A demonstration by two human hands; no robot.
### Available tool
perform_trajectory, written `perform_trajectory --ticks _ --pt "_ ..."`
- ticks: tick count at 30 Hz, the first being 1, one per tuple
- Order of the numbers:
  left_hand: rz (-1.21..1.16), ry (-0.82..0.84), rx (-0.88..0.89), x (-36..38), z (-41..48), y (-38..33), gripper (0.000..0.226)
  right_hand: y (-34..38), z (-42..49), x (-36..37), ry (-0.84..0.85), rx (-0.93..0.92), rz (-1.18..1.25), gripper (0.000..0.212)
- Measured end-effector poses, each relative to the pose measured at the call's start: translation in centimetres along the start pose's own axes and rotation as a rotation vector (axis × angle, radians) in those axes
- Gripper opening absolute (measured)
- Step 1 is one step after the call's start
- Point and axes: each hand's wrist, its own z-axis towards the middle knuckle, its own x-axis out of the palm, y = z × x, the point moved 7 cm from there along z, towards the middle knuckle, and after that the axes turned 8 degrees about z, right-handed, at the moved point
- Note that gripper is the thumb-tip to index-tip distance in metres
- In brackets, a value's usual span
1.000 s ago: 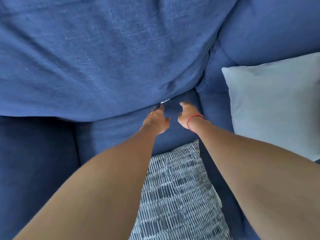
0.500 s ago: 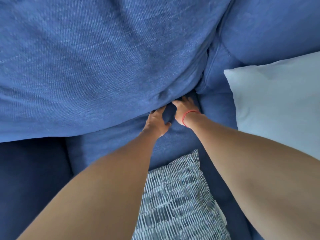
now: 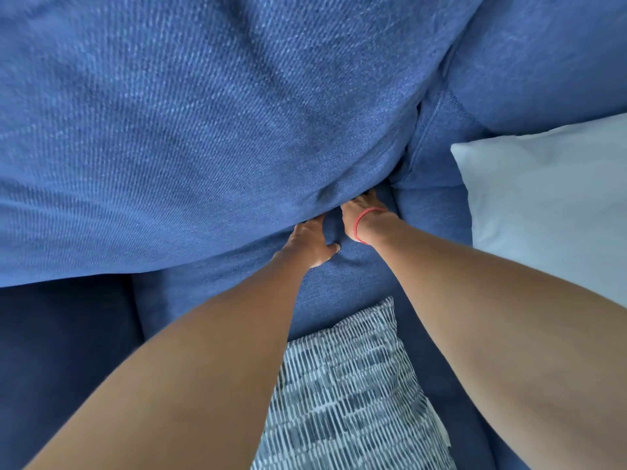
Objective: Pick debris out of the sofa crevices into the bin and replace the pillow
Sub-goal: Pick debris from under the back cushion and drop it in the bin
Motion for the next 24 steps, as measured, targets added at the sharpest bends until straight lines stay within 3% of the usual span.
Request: perform_trajectory --ticks 5,8,14,24 --pt "-0.022 -0.108 0.015 -0.7 -1.8 0.4 0.081 -0.1 -2.1 -0.5 -0.079 -0.015 0.055 0.053" --pt "-0.044 -0.205 0.0 -1.0 -2.9 0.9 0.073 -0.5 -3.9 -1.0 -0.161 -0.024 0.168 0.052" --pt "0.081 -0.032 -0.037 -1.1 -2.4 0.3 0.081 0.0 -6.6 -1.0 -0.216 -0.043 0.268 0.058" --pt "0.179 -0.092 -0.093 -1.5 -3.7 0.7 0.074 0.4 -7.5 -0.6 -0.193 -0.006 0.329 0.055"
